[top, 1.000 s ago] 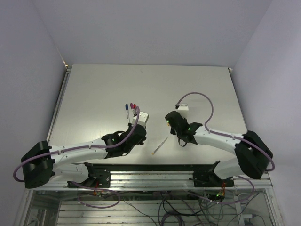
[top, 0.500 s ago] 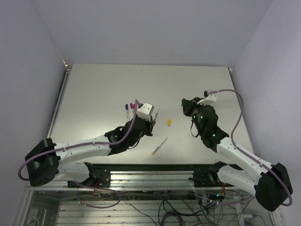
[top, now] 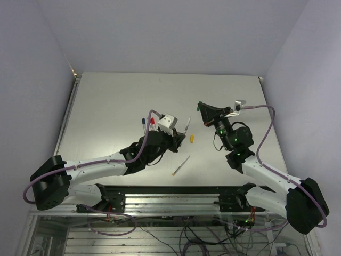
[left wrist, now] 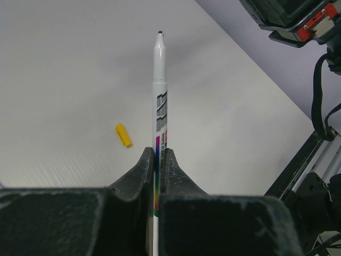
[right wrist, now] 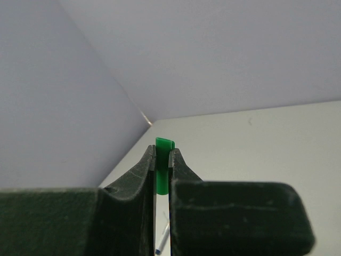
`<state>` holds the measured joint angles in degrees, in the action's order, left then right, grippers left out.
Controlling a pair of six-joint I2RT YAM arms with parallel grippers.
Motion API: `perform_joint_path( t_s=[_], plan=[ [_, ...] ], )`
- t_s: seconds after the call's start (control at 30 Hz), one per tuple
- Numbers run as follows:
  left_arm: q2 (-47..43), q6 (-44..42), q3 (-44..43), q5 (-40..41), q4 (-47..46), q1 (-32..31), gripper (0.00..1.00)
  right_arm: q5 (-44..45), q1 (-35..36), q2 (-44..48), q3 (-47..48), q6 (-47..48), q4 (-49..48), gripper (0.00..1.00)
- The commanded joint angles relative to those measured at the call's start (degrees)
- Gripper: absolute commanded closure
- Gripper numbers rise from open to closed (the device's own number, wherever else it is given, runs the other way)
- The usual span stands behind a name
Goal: Insert the pens into the pen caps
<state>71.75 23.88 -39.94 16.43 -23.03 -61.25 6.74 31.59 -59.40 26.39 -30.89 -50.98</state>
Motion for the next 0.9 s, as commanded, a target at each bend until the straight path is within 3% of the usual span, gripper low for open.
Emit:
perform_joint_path(
  t_s=[0.0,0.87],
  plan=[
    [0.58,0.05,-1.93,-2.3,-3.86,0.25,0.93,-5.73,-0.23,-1.25,-0.82,-1.8,-7.44,1.0],
    [0.5,0.29,-2.18,-1.14,-4.65,0.52,0.93,-9.92,-0.22,-3.36,-3.5,-6.52,-9.37,1.0]
  ],
)
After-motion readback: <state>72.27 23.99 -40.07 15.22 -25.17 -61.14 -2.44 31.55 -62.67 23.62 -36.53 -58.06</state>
